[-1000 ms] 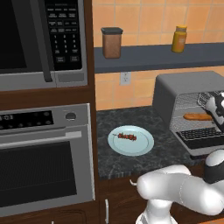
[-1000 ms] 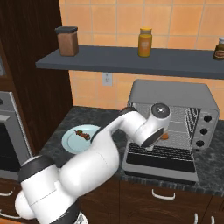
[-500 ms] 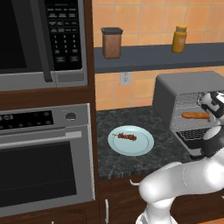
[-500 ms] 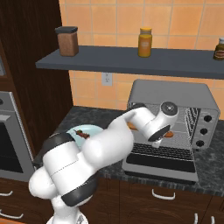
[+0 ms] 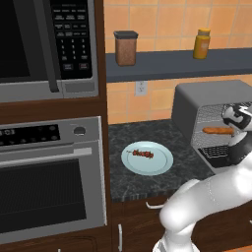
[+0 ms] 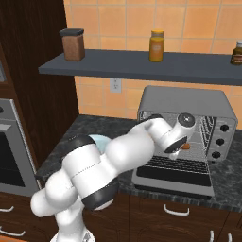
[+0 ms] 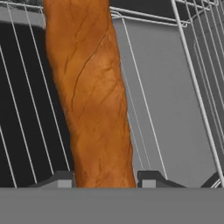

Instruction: Pick up the kebab skewer and baguette bread, and place them inside the toaster oven. Close the toaster oven door and start by setting the timer.

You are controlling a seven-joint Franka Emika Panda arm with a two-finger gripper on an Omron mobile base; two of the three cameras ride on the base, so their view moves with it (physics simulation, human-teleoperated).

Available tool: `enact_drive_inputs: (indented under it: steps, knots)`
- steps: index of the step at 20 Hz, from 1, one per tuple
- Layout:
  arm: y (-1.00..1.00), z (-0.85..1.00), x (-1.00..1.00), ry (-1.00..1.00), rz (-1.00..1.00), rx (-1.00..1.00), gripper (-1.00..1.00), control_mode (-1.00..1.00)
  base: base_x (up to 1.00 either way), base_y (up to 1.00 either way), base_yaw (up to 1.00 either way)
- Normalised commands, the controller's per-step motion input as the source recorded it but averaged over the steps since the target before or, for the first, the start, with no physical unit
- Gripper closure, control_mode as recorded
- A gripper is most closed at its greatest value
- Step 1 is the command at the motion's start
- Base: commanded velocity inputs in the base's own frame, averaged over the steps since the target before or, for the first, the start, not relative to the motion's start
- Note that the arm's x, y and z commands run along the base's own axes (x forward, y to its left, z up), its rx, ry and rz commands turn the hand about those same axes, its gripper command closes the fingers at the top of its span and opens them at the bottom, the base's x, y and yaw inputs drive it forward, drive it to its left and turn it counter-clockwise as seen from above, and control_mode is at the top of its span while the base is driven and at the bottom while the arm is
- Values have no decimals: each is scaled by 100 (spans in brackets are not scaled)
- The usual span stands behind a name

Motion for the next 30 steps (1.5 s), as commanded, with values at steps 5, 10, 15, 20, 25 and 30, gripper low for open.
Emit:
enact_drive_inputs:
  steps: [5, 10, 15, 20, 25, 30]
  knots:
    - [-12, -11, 18, 0, 1, 0, 100, -100, 0, 0, 0]
    - [-3, -18, 10, 0, 1, 0, -100, -100, 0, 0, 0]
    - [0, -20, 0, 0, 1, -1, -100, -100, 0, 0, 0]
    - [0, -8, 0, 0, 1, -2, -100, -100, 0, 0, 0]
    - [2, 49, -35, 0, 3, 0, -100, -100, 0, 0, 0]
    - [54, 64, -97, 2, -4, 0, -100, -100, 0, 0, 0]
